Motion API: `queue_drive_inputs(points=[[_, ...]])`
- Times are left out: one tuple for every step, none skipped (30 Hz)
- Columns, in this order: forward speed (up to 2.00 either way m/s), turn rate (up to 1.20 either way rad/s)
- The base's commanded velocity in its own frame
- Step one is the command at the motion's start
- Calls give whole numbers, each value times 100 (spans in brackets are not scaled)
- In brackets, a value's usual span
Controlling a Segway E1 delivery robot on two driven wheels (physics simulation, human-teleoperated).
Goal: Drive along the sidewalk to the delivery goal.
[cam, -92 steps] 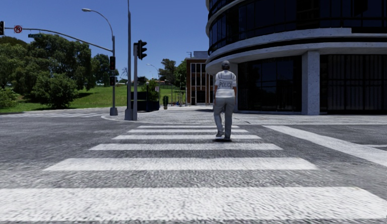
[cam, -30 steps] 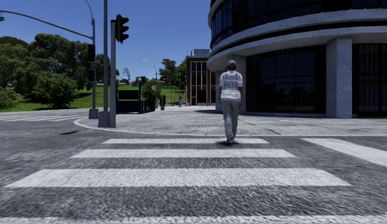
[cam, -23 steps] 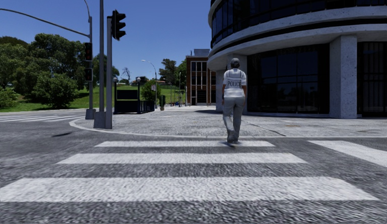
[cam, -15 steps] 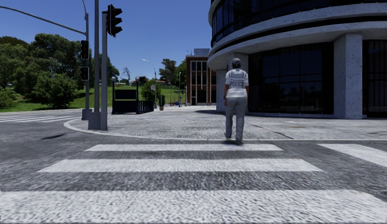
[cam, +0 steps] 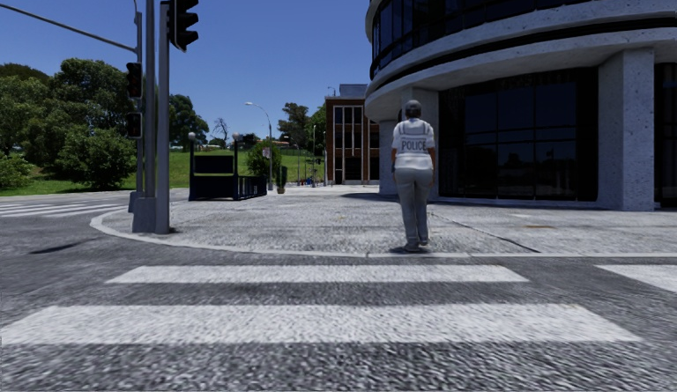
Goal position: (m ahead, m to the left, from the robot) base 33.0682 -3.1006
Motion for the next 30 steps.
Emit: queue_drive_inputs(points=[[116, 0], [116, 0], [116, 0], [116, 0], [116, 0], [116, 0], [116, 0], [116, 0], [116, 0], [116, 0], [116, 0], [116, 0], [117, 0], [118, 0], [120, 0], [120, 0], [121, 10], [123, 27], [125, 34], [125, 34], [125, 36], [129, 34], [129, 34], [129, 33], [129, 32], [129, 32], [129, 32], [129, 32], [130, 36], [131, 45]])
